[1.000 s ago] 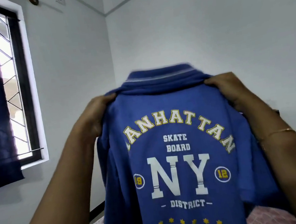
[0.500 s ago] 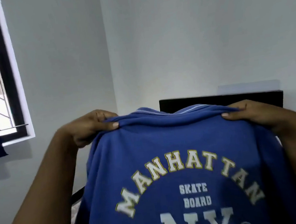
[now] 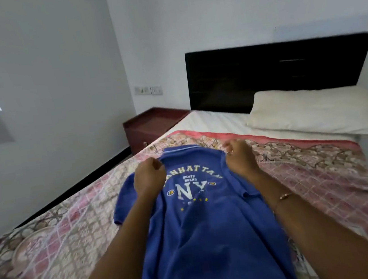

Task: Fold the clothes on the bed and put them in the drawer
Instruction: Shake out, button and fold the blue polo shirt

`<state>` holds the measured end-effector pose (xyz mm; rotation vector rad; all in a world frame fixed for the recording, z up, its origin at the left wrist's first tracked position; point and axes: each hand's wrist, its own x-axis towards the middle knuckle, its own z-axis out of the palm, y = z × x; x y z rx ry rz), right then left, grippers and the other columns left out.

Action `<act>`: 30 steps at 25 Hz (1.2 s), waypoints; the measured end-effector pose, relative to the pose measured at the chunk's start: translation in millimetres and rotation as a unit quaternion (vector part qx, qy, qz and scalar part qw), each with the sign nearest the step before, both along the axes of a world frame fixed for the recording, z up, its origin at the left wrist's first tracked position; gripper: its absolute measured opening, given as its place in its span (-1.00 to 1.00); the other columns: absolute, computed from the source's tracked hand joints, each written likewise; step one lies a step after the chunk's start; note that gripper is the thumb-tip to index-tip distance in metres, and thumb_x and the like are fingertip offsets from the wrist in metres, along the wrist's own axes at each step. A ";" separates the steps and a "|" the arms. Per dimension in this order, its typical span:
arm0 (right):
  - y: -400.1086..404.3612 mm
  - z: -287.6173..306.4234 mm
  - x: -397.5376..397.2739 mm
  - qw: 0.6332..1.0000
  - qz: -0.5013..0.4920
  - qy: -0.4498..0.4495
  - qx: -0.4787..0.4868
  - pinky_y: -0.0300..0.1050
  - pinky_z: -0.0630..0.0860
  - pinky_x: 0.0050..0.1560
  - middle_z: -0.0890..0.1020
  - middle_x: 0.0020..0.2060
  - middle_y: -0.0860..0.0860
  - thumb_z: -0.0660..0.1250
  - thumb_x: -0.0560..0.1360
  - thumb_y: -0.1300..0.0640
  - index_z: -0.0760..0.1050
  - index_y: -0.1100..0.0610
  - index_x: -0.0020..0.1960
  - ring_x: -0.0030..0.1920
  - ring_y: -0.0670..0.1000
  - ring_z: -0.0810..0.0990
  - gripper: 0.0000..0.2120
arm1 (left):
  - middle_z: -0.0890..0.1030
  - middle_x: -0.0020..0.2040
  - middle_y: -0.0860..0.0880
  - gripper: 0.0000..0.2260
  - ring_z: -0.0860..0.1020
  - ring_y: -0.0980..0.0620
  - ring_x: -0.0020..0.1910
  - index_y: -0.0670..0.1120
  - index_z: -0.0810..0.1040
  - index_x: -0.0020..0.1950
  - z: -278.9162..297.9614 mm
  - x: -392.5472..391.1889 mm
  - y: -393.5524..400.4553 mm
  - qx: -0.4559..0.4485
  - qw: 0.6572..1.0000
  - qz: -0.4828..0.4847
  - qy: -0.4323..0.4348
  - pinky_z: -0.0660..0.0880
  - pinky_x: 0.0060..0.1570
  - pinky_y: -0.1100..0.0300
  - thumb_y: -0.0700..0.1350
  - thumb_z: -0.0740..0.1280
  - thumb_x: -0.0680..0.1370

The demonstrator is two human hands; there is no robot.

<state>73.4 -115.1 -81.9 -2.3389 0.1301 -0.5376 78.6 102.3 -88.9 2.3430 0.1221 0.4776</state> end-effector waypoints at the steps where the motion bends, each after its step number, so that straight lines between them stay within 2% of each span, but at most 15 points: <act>1: 5.3 -25.5 -13.8 0.999 0.006 0.037 0.011 -0.08 0.38 -0.10 0.53 0.09 0.27 0.14 0.45 0.42 0.49 0.32 0.11 0.08 0.26 0.51 -0.71 | 0.61 0.01 -0.22 -0.87 0.54 -0.20 0.07 -0.20 0.57 -0.06 -22.9 -14.6 7.2 -0.018 0.999 -0.003 0.037 0.41 -0.04 0.08 -0.21 0.24 0.50; 3: 14.7 -64.1 -47.5 0.995 -0.013 0.094 0.027 -0.06 0.38 -0.07 0.51 0.11 0.26 0.15 0.47 0.37 0.49 0.29 0.13 0.11 0.28 0.49 -0.73 | 0.61 0.06 -0.21 -0.86 0.54 -0.20 0.10 -0.15 0.59 -0.03 -57.7 -45.6 26.9 -0.027 0.994 0.032 0.105 0.43 0.02 0.06 -0.15 0.29 0.50; 6: 15.2 -97.7 -103.0 0.973 -0.126 0.192 -0.031 0.06 0.37 0.16 0.39 0.22 0.22 0.19 0.48 0.26 0.45 0.18 0.19 0.22 0.28 0.39 -0.71 | 0.52 0.16 -0.29 -0.62 0.49 -0.28 0.16 -0.22 0.50 0.18 -92.6 -97.6 58.3 0.034 0.972 0.112 0.203 0.44 0.10 -0.01 -0.03 0.37 0.46; 9: 10.9 -120.9 -144.8 0.937 -0.189 0.290 -0.052 0.08 0.35 0.23 0.29 0.32 0.23 0.26 0.49 0.10 0.35 0.17 0.29 0.29 0.26 0.32 -0.61 | 0.48 0.22 -0.34 -0.53 0.47 -0.26 0.20 -0.34 0.42 0.25 -117.6 -139.0 78.5 0.017 0.954 0.087 0.285 0.40 0.11 0.03 -0.06 0.39 0.47; 12: 10.0 -139.3 -166.0 0.928 -0.146 0.341 0.023 0.01 0.44 0.21 0.42 0.29 0.26 0.34 0.45 -0.01 0.34 0.28 0.31 0.27 0.23 0.44 -0.45 | 0.57 0.10 -0.33 -0.61 0.55 -0.21 0.08 -0.37 0.52 0.13 -113.0 -152.6 88.1 -0.031 0.941 0.045 0.333 0.43 -0.02 0.07 -0.05 0.36 0.52; 13: 10.2 -139.5 -172.8 0.927 -0.137 0.345 0.045 0.00 0.46 0.19 0.47 0.25 0.26 0.33 0.45 0.01 0.38 0.29 0.28 0.23 0.22 0.48 -0.49 | 0.59 0.04 -0.30 -0.68 0.57 -0.18 -0.01 -0.35 0.55 0.08 -108.8 -156.7 86.2 -0.096 0.943 0.041 0.315 0.43 -0.09 0.08 -0.08 0.33 0.54; 15: 11.1 -135.8 -184.7 0.920 -0.164 0.349 0.067 0.00 0.41 0.22 0.47 0.26 0.26 0.25 0.49 0.06 0.40 0.27 0.27 0.23 0.24 0.47 -0.57 | 0.57 -0.03 -0.21 -0.83 0.52 -0.09 -0.13 -0.24 0.54 0.06 -99.6 -167.3 74.2 -0.282 0.915 0.007 0.288 0.42 -0.15 0.14 -0.15 0.25 0.59; 17: 8.0 -130.9 -193.6 0.907 -0.216 0.341 0.122 0.00 0.34 0.25 0.34 0.33 0.27 0.17 0.54 0.10 0.32 0.24 0.34 0.29 0.27 0.38 -0.59 | 0.57 -0.03 -0.15 -0.83 0.52 -0.06 -0.16 -0.16 0.49 0.14 -89.4 -179.9 60.0 -0.424 0.861 -0.027 0.279 0.43 -0.17 0.14 -0.14 0.18 0.63; 20: 3.9 -125.2 -197.7 0.879 -0.173 0.277 0.346 0.04 0.40 0.26 0.37 0.33 0.27 0.15 0.58 0.17 0.30 0.31 0.35 0.26 0.26 0.42 -0.62 | 0.67 -0.21 -0.12 -0.77 0.60 -0.07 -0.23 -0.19 0.56 0.02 -76.6 -188.1 57.2 -0.565 0.771 -0.045 0.292 0.51 -0.23 0.10 -0.07 0.20 0.61; 22: 8.3 -114.3 -208.7 0.815 -0.106 0.275 0.498 0.00 0.52 0.03 0.53 0.16 0.22 0.19 0.59 0.14 0.41 0.29 0.25 0.08 0.21 0.54 -0.70 | 0.69 -0.24 -0.13 -0.77 0.65 -0.05 -0.29 -0.20 0.64 -0.09 -71.6 -195.1 61.8 -0.554 0.759 -0.075 0.333 0.59 -0.29 0.12 -0.07 0.28 0.56; 24: 11.8 -99.9 -224.5 0.768 -0.068 0.289 0.568 -0.08 0.56 -0.23 0.61 -0.06 0.15 0.30 0.53 0.13 0.48 0.24 0.13 -0.14 0.15 0.58 -0.76 | 0.69 -0.23 -0.14 -0.80 0.66 -0.03 -0.32 -0.20 0.69 -0.17 -71.5 -204.5 63.6 -0.502 0.768 -0.111 0.382 0.61 -0.30 0.16 -0.15 0.32 0.53; 26: 8.1 -87.3 -233.6 0.765 -0.040 0.271 0.583 -0.06 0.56 -0.24 0.65 -0.15 0.14 0.33 0.48 0.16 0.54 0.23 0.08 -0.19 0.14 0.61 -0.79 | 0.69 -0.24 -0.12 -0.89 0.66 -0.02 -0.31 -0.20 0.68 -0.11 -65.6 -209.0 64.8 -0.521 0.767 -0.124 0.353 0.60 -0.23 0.15 -0.20 0.41 0.41; 28: -5.5 -76.7 -236.3 0.761 -0.017 0.198 0.618 -0.09 0.58 -0.34 0.68 -0.28 0.13 0.26 0.51 0.19 0.63 0.20 -0.10 -0.30 0.13 0.65 -0.83 | 0.68 -0.30 -0.09 -0.77 0.65 -0.06 -0.30 -0.17 0.68 -0.16 -61.8 -208.5 70.2 -0.612 0.736 -0.116 0.264 0.59 -0.30 0.15 -0.14 0.53 0.22; 29: -16.2 -74.0 -237.7 0.760 -0.031 0.181 0.624 -0.14 0.56 -0.42 0.66 -0.41 0.10 0.21 0.53 0.20 0.63 0.18 -0.22 -0.38 0.11 0.63 -0.74 | 0.68 -0.31 -0.11 -0.78 0.64 -0.13 -0.23 -0.18 0.66 -0.15 -64.5 -207.8 74.6 -0.603 0.754 -0.078 0.249 0.58 -0.28 0.14 -0.15 0.54 0.26; 30: -27.6 -75.1 -238.8 0.772 -0.064 0.196 0.602 -0.19 0.51 -0.48 0.60 -0.54 0.08 0.18 0.55 0.23 0.59 0.20 -0.29 -0.45 0.10 0.59 -0.69 | 0.68 -0.20 -0.17 -0.80 0.61 -0.20 -0.10 -0.23 0.62 -0.03 -70.1 -205.7 78.2 -0.539 0.800 -0.010 0.263 0.56 -0.16 0.10 -0.17 0.46 0.40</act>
